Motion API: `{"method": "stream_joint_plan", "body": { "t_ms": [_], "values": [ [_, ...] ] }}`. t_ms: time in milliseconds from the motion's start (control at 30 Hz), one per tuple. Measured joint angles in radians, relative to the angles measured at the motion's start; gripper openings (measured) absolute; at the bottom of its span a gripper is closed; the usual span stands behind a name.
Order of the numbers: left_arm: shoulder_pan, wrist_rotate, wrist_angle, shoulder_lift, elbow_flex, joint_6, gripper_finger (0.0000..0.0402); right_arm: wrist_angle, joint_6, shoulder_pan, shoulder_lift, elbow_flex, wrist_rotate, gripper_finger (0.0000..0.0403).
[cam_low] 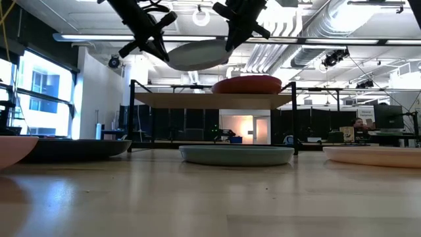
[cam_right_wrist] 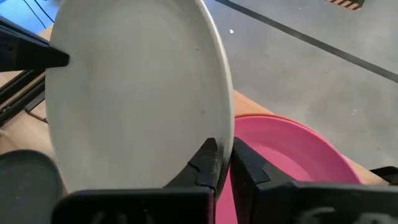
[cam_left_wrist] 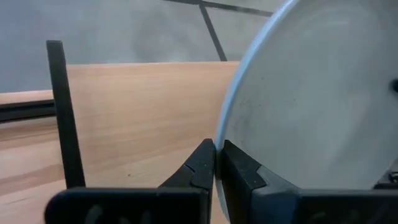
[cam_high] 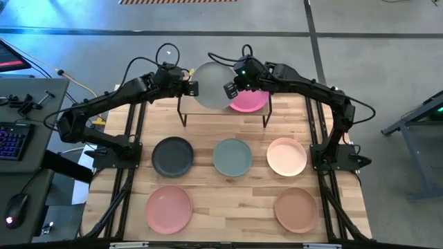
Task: Place and stack plates onto a shelf
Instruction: Stack the white plate on top of the pink plate on the shelf
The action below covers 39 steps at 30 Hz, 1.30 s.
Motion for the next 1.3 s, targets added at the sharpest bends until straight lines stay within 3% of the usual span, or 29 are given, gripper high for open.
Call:
{"method": "stream_joint_plan", "body": {
  "t_ms": [533,867,1100,1300],
  "values": [
    [0.002,0.076,0.077,-0.001,0.0,0.06,0.0097,-0.018,-0.039,-0.006,-0.012,-0.001,-0.001,0.0001],
    [0.004,0.073,0.201,-0.056,0.0,0.086,0.0108,-0.218,-0.079,-0.103,-0.042,0.103,0.0,0.0001],
    [0.003,0.101,0.248,-0.122,0.0,0.151,0.0108,-0.327,-0.15,-0.229,-0.043,0.138,-0.101,0.0],
    [0.003,0.102,0.247,-0.167,0.0,0.164,0.0108,-0.36,-0.208,-0.367,-0.042,0.138,-0.299,0.0]
  ]
}}
